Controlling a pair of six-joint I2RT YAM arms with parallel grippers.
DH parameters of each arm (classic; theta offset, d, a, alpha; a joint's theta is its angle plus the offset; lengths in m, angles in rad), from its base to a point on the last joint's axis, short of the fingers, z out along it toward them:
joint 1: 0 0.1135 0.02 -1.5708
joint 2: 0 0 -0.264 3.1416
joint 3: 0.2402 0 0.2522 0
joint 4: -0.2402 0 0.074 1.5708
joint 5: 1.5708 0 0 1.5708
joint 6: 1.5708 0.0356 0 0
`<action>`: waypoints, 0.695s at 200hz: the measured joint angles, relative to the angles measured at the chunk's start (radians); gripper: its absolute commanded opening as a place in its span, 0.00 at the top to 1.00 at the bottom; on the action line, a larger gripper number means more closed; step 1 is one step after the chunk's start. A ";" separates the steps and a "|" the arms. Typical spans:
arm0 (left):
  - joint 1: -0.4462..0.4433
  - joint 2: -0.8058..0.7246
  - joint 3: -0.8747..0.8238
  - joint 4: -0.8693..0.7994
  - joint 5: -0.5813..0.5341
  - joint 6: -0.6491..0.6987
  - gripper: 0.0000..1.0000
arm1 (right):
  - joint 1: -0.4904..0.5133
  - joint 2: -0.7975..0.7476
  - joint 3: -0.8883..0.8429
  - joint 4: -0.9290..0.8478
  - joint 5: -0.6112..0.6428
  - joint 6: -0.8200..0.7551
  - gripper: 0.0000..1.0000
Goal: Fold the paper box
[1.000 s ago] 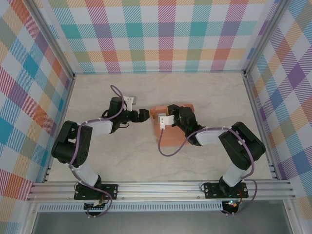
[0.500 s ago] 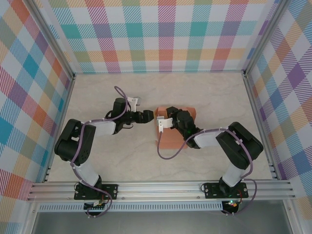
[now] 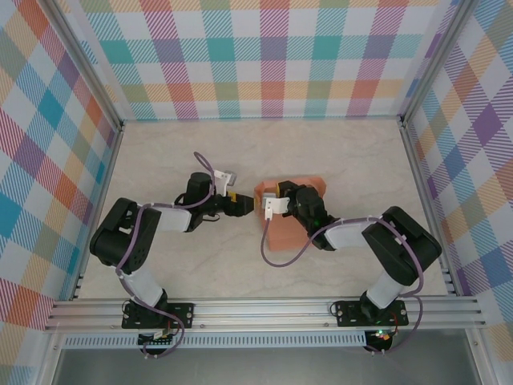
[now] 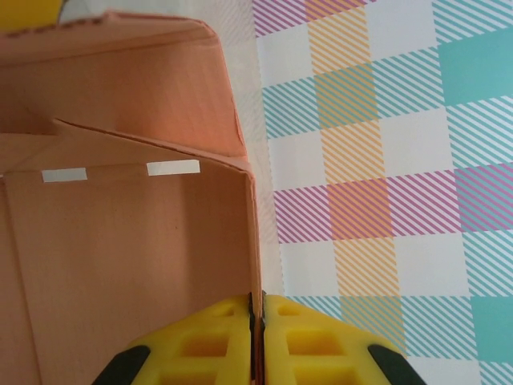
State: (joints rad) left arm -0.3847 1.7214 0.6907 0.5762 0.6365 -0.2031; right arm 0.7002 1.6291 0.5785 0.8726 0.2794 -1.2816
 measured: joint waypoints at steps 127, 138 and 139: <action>-0.122 -0.008 0.000 0.002 -0.183 0.160 0.06 | -0.006 -0.021 -0.002 -0.063 -0.031 0.042 0.90; -0.129 -0.008 -0.003 0.005 -0.193 0.174 0.06 | -0.006 -0.034 -0.002 -0.079 -0.032 0.048 0.90; -0.129 -0.008 -0.003 0.004 -0.194 0.174 0.06 | -0.006 -0.036 -0.003 -0.081 -0.032 0.048 0.90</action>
State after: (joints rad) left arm -0.5137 1.7134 0.6876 0.5804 0.4423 -0.0288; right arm 0.6937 1.5932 0.5758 0.7914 0.2474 -1.2339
